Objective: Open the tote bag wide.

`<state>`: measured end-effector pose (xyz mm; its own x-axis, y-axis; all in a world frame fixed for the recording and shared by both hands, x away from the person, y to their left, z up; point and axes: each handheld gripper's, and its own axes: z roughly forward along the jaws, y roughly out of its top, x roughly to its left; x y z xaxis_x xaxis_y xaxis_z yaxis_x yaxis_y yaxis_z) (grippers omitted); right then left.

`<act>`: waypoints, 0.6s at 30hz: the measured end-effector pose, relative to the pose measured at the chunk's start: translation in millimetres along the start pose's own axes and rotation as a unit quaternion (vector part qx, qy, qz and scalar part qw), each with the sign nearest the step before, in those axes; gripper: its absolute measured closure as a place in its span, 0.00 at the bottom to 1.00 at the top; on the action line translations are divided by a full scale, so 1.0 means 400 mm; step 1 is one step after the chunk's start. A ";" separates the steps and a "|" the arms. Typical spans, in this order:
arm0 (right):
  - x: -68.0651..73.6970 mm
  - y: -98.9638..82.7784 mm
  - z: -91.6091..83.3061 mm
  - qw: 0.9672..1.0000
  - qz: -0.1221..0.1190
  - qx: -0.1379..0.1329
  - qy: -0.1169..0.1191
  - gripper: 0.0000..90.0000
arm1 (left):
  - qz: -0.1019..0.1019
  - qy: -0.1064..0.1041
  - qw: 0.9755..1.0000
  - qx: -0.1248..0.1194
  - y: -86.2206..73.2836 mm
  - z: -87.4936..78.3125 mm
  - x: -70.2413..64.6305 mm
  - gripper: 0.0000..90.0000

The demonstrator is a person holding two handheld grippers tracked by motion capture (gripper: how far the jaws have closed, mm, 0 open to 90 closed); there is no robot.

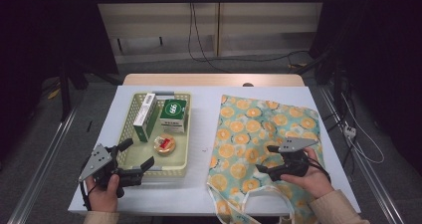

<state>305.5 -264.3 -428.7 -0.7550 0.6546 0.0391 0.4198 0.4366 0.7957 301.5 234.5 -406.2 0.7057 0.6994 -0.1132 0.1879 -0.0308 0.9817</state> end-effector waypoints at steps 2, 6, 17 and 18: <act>0.016 -0.004 0.003 1.000 -0.008 -0.002 0.006 0.22 | -0.001 0.000 1.000 0.000 0.000 -0.001 0.000 0.03; 0.025 -0.010 -0.001 1.000 -0.007 -0.011 -0.006 0.22 | 0.001 -0.001 1.000 0.001 0.000 -0.001 0.000 0.03; 0.065 -0.023 -0.014 1.000 -0.009 0.001 0.018 0.22 | 0.007 -0.004 1.000 0.007 -0.001 0.002 -0.009 0.03; 0.065 -0.023 -0.014 1.000 -0.009 0.001 0.018 0.22 | 0.007 -0.004 1.000 0.006 -0.002 0.002 -0.009 0.03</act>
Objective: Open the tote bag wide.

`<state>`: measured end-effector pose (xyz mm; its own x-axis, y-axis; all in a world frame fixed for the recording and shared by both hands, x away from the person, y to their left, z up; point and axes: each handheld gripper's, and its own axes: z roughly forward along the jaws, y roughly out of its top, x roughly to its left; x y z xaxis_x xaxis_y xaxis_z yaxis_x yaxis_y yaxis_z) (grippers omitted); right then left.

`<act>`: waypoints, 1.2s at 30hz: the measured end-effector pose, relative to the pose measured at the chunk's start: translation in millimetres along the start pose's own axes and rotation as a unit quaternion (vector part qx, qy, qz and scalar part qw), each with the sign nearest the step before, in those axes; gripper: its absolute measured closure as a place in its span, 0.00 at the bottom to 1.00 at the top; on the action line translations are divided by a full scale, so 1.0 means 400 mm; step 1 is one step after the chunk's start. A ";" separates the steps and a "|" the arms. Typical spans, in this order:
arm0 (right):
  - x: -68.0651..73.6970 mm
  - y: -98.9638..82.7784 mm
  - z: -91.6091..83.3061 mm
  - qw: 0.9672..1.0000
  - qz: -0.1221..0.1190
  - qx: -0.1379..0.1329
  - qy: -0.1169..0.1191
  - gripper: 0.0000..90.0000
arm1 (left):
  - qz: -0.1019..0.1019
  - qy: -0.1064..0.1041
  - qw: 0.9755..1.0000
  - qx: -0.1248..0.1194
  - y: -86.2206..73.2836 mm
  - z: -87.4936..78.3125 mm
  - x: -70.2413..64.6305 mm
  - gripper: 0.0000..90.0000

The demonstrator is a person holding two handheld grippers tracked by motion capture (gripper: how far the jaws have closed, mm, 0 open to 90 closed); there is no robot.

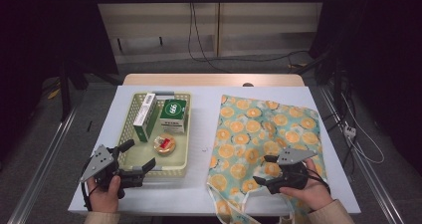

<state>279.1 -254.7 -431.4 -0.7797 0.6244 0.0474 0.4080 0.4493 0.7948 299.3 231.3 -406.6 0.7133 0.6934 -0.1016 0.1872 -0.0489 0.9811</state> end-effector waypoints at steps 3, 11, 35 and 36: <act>0.010 -0.004 0.001 1.000 -0.005 0.004 0.008 0.22 | 0.000 0.000 1.000 0.002 -0.001 0.001 0.000 0.03; 0.029 -0.018 0.015 1.000 -0.015 0.016 0.022 0.22 | -0.001 0.004 1.000 0.001 0.000 -0.002 0.006 0.03; 0.029 -0.057 0.018 0.999 -0.031 0.038 0.011 0.63 | 0.002 0.000 1.000 0.003 -0.001 0.005 0.001 0.03; 0.027 -0.058 0.019 0.999 -0.030 0.040 0.016 0.68 | 0.000 0.000 1.000 0.003 -0.002 0.005 0.001 0.03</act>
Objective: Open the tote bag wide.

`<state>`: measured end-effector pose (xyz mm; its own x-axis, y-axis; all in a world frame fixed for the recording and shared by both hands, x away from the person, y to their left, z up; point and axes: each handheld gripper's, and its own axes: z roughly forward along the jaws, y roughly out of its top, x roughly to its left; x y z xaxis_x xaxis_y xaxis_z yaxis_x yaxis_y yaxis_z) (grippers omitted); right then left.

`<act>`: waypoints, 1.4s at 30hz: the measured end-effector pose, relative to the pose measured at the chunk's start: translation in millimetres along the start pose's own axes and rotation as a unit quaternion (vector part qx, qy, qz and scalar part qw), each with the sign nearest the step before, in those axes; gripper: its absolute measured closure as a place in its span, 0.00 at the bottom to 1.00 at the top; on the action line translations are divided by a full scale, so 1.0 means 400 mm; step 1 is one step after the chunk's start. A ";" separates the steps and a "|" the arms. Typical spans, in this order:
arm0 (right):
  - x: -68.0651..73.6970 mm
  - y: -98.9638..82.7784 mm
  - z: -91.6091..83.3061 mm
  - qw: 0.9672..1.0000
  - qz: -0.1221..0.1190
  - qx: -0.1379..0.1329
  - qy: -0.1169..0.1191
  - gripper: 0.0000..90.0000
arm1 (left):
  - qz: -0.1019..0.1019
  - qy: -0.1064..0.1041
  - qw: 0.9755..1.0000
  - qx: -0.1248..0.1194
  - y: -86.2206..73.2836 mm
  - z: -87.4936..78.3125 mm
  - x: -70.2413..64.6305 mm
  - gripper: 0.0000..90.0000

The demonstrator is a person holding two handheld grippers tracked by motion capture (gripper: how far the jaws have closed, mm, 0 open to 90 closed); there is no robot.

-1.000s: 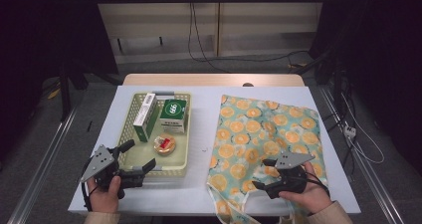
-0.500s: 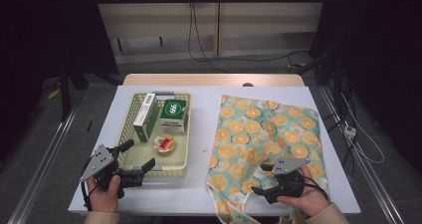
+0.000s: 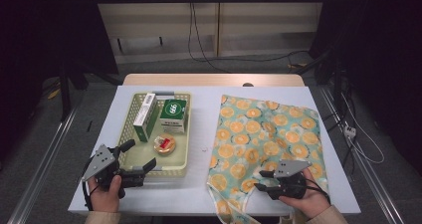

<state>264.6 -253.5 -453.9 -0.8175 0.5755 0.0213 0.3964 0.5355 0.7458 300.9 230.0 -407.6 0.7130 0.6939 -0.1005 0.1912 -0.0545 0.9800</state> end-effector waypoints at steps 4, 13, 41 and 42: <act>0.000 0.001 0.006 1.000 -0.009 0.002 0.012 0.86 | 0.002 0.000 1.000 0.001 0.000 0.000 0.000 0.03; -0.008 0.006 0.010 1.000 -0.007 0.002 0.014 1.00 | 0.002 0.000 1.000 0.001 0.000 0.000 0.000 0.03; -0.157 0.135 0.032 0.997 0.060 -0.045 -0.004 1.00 | 0.001 0.001 1.000 -0.001 0.001 -0.005 -0.003 0.03; -0.163 0.138 0.034 0.997 0.063 -0.046 -0.006 1.00 | 0.003 0.001 1.000 0.000 0.001 -0.004 -0.002 0.03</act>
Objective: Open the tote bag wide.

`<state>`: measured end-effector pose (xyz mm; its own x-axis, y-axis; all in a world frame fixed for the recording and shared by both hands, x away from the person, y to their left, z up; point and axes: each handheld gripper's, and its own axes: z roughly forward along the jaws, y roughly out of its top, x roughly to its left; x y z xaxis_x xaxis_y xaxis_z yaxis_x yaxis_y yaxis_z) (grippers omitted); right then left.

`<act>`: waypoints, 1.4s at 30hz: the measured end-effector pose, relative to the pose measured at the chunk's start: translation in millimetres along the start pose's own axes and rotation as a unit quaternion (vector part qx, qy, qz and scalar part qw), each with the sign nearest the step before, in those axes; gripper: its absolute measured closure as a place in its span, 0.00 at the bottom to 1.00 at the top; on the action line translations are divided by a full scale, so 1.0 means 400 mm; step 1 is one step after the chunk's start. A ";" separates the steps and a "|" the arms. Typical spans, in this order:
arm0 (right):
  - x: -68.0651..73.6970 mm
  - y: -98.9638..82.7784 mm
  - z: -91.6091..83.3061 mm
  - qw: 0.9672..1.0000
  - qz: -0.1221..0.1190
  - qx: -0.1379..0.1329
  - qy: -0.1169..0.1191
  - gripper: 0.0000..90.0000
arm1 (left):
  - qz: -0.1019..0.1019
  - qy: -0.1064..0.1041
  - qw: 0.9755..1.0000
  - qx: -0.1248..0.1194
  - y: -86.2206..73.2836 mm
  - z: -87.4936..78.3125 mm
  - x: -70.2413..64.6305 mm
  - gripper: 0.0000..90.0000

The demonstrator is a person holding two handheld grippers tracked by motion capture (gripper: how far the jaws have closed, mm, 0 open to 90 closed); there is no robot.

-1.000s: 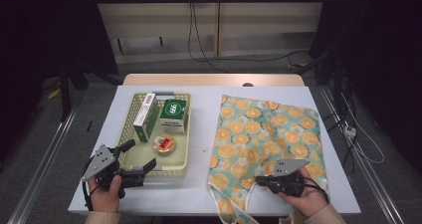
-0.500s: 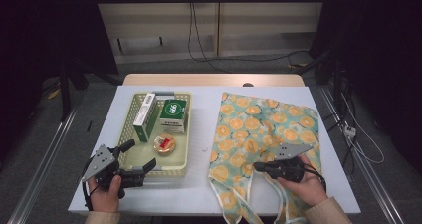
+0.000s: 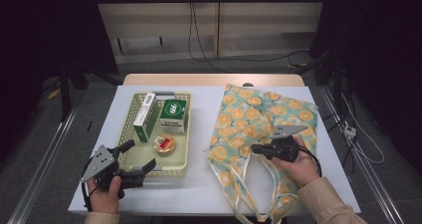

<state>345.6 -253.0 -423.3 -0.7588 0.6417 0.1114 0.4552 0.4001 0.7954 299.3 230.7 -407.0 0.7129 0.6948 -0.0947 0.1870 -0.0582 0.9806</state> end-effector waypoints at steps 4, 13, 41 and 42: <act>-0.024 0.019 0.013 1.000 0.008 -0.004 -0.009 1.00 | 0.000 -0.001 1.000 0.001 0.000 0.001 0.000 0.03; -0.046 0.047 0.046 1.000 0.005 0.003 -0.017 1.00 | 0.002 0.001 1.000 0.002 0.000 0.000 0.002 0.03; -0.151 0.089 0.128 0.997 0.047 -0.005 -0.057 1.00 | -0.005 -0.002 1.000 0.004 -0.005 0.002 0.005 0.03; -0.153 0.089 0.130 0.997 0.045 -0.005 -0.058 1.00 | -0.005 -0.003 1.000 0.004 -0.005 0.002 0.005 0.03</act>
<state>432.5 -243.8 -432.9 -0.6561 0.7459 0.1144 0.5143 0.3310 0.7912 300.9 231.6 -409.4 0.7143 0.6918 -0.1058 0.2003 -0.0573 0.9780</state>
